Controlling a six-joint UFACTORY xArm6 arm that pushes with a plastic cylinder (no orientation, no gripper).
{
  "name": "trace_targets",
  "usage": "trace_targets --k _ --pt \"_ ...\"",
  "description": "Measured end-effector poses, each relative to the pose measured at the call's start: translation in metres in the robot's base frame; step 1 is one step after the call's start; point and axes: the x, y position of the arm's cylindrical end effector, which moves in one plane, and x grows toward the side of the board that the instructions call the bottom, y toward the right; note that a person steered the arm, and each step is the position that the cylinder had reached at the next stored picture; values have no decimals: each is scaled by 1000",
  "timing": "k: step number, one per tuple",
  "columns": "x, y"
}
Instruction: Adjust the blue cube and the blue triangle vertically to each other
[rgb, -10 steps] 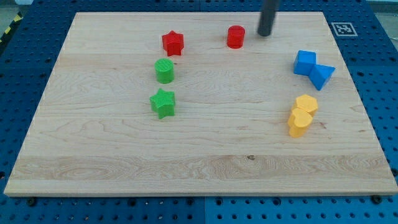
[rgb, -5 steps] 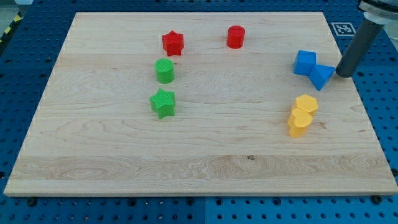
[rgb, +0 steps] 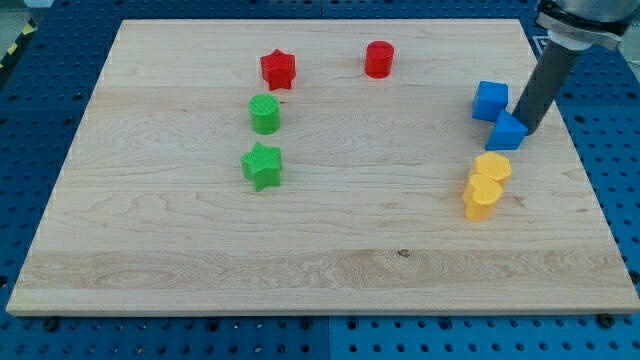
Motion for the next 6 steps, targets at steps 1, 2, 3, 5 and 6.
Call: trace_targets --k 1,2,3,5,6 --pt "0 -14" --pt "-2 -14" --pt "-15 -14" --pt "-18 -25" --pt "-18 -50"
